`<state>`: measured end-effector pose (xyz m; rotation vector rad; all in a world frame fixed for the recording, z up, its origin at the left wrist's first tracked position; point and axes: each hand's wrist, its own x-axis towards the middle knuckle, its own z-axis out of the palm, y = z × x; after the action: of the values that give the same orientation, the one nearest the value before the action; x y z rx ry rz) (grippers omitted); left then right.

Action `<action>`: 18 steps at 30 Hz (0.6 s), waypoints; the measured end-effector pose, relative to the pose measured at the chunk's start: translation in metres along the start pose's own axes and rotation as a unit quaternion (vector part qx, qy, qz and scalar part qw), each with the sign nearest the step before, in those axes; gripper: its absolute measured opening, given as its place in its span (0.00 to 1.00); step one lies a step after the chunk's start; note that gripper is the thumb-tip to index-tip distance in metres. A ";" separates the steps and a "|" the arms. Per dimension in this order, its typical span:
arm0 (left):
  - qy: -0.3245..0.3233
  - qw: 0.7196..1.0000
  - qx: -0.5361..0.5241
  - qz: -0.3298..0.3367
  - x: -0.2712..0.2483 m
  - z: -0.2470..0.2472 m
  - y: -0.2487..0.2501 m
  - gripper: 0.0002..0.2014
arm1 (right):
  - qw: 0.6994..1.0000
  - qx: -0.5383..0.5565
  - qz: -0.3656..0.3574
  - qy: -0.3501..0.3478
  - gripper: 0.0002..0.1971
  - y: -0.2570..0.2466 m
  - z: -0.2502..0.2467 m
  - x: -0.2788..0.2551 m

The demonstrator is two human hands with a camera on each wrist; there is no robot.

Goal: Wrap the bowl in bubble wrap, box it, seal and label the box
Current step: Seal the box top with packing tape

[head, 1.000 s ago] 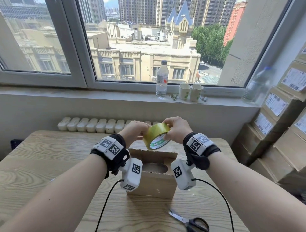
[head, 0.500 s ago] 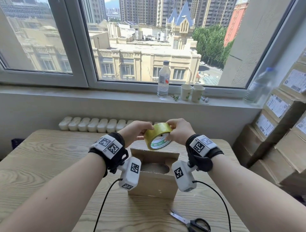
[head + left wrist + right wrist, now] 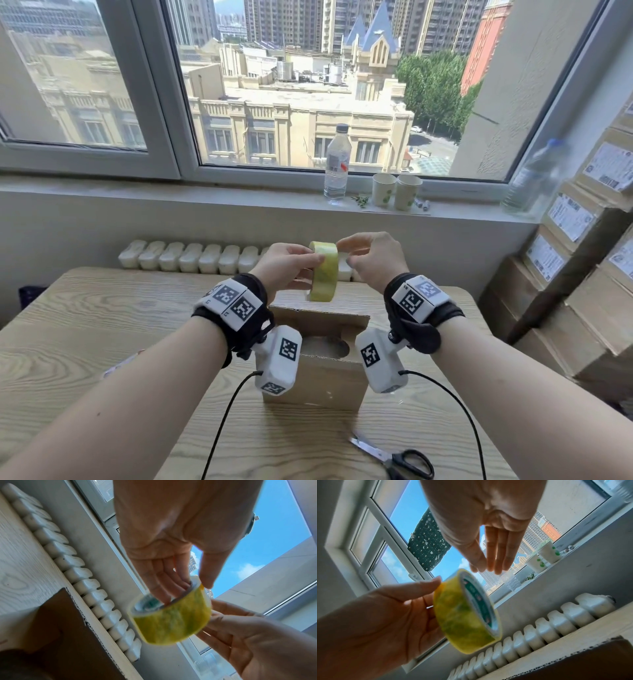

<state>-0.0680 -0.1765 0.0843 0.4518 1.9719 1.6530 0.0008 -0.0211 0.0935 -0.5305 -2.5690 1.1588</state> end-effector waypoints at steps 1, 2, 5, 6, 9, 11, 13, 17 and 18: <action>0.014 1.000 -0.009 0.003 0.002 0.001 0.000 0.08 | 1.000 -0.001 -0.006 -0.009 0.14 -0.002 0.001 -0.002; 0.021 1.000 -0.014 0.005 0.003 0.000 0.000 0.08 | 1.000 -0.002 -0.011 -0.014 0.14 -0.004 0.001 -0.004; 0.021 1.000 -0.011 0.015 0.004 -0.002 0.000 0.07 | 0.999 0.017 -0.034 0.003 0.16 -0.006 0.006 -0.008; 0.021 1.000 -0.007 0.018 0.004 -0.002 0.001 0.08 | 0.999 0.025 -0.039 0.009 0.17 -0.006 0.007 -0.008; 0.020 0.999 -0.003 0.026 0.004 -0.001 0.000 0.09 | 0.998 0.034 -0.049 0.009 0.16 -0.009 0.009 -0.009; 0.024 0.999 -0.014 0.025 0.003 0.000 0.000 0.10 | 0.997 0.043 -0.055 0.014 0.15 -0.010 0.008 -0.010; 0.021 0.999 -0.023 0.023 0.003 0.000 -0.001 0.12 | 0.997 0.049 -0.063 0.019 0.15 -0.010 0.008 -0.012; 0.015 0.999 -0.032 0.022 0.003 -0.001 -0.002 0.14 | 0.996 0.058 -0.071 0.023 0.15 -0.010 0.006 -0.013; 0.014 0.999 -0.034 0.020 0.003 -0.001 -0.002 0.14 | 0.995 0.057 -0.073 0.020 0.14 -0.010 0.006 -0.013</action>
<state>-0.0713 -0.1761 0.0818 0.4482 1.9322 1.7551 0.0078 -0.0365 0.0962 -0.3304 -2.4435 1.2222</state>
